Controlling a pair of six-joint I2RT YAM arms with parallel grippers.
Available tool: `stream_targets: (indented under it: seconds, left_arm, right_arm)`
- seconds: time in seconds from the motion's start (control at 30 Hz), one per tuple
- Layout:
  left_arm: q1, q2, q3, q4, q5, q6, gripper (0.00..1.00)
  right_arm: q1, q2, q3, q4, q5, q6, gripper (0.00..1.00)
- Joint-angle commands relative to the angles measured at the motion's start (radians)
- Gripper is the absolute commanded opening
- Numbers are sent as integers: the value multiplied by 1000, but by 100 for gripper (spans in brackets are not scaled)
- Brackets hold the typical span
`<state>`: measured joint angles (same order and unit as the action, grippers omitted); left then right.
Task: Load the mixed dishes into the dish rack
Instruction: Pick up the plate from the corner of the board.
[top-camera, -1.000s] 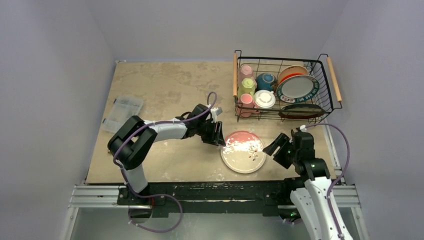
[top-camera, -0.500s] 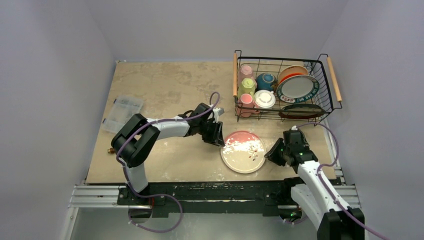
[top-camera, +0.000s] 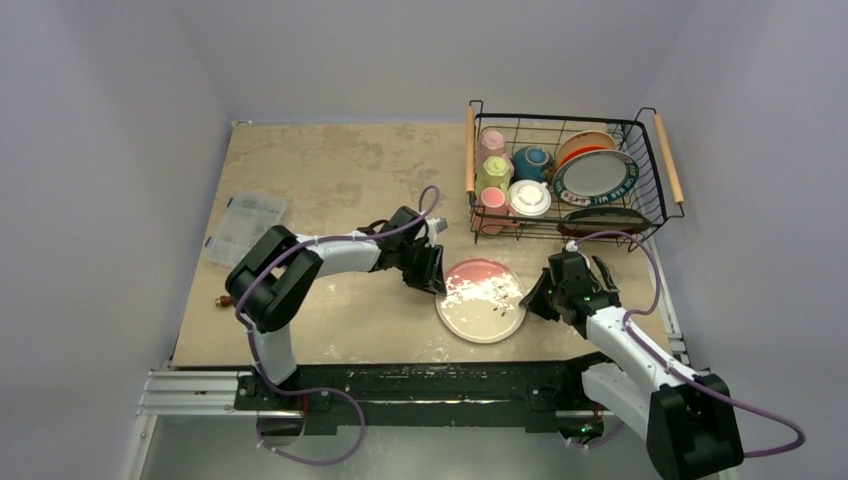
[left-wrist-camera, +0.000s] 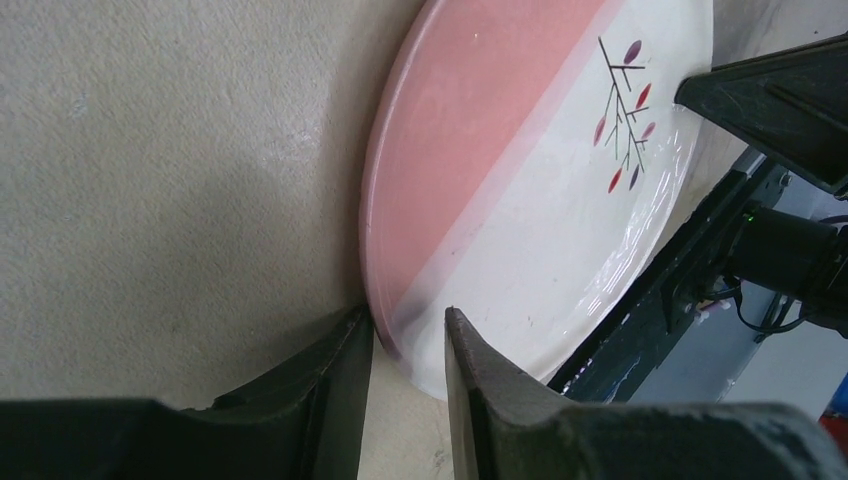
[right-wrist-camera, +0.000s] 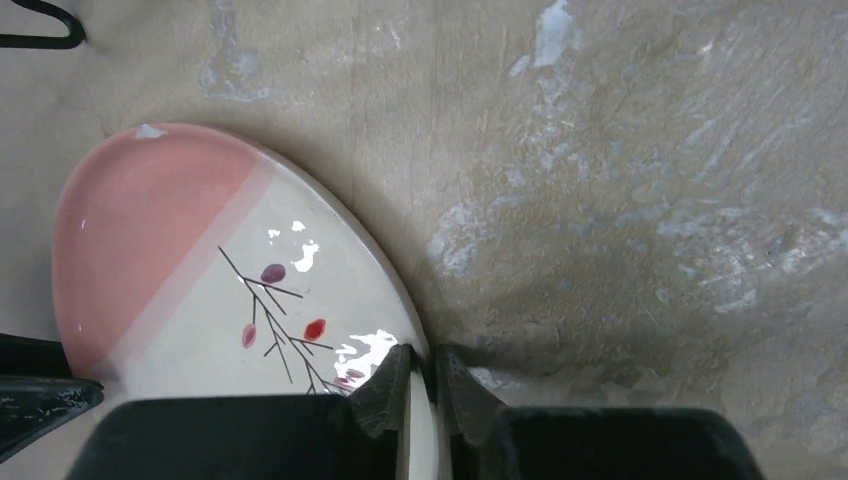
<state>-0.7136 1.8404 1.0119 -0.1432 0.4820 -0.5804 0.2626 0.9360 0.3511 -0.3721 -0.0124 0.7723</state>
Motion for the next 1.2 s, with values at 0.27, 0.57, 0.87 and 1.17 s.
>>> stream_targets:
  seconds: [0.27,0.57,0.87,1.17]
  left_arm:
    - [-1,-49,49,-1,23,28,35]
    - [13,-162,43,36,79,24,28]
    - [48,-222,27,82,144,10,1]
    - [68,-224,80,-67,107,17,0]
  right_arm:
    - [9,160,-117,405,-238,78,0]
    - [14,221,-117,447,-260,60,0]
    - [47,197,-133,448,-249,43,0]
    - [124,102,1,218,-84,5,31]
